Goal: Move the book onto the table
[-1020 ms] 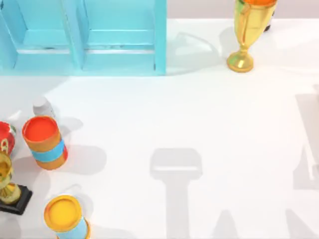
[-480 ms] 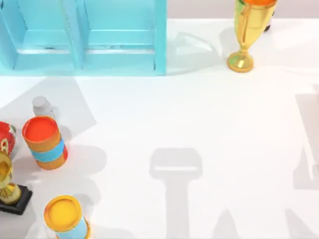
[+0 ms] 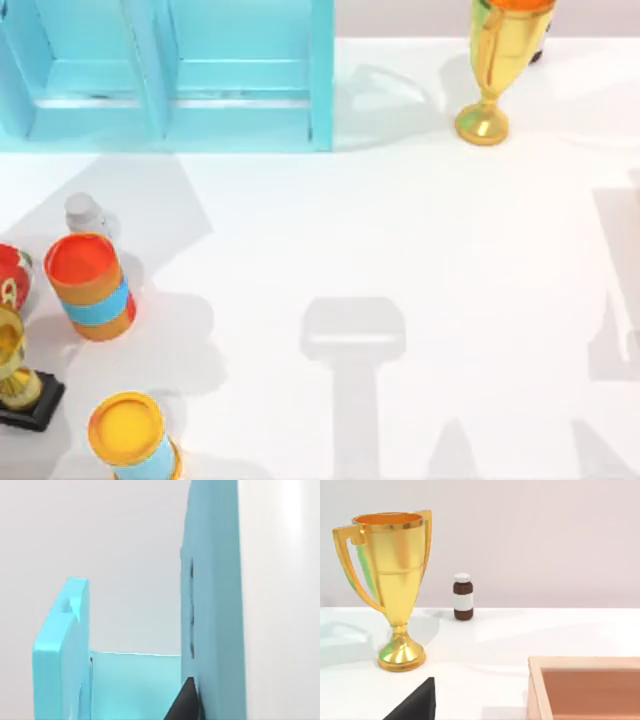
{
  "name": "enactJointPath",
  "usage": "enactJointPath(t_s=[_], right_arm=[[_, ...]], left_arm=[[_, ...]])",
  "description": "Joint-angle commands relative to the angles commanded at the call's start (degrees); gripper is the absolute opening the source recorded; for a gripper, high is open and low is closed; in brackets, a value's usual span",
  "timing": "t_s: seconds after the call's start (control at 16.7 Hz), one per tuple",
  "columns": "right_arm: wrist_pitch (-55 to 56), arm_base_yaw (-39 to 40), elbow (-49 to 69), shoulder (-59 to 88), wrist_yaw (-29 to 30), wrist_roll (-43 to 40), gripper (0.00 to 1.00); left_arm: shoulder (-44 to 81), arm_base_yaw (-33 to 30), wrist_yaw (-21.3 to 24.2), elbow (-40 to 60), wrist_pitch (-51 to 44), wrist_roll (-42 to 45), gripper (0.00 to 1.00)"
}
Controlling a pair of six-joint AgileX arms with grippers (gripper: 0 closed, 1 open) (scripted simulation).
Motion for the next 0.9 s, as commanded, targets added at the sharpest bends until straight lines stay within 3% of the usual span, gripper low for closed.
enactJointPath(t_s=[0.18,0.42,0.9], right_arm=[[0.0,0.0,0.0,0.0,0.0,0.0,1.0],[0.0,0.0,0.0,0.0,0.0,0.0,1.0],[0.0,0.0,0.0,0.0,0.0,0.0,1.0]], left_arm=[[-0.1,-6.6,-4.9,2.3,-2.9,-9.5,0.0],[0.6,-18.8,-15.4,6.6,-8.6,-27.6,0.0],[5.6,-49.5,-46.1,17.4,-25.1,-73.4,0.0]])
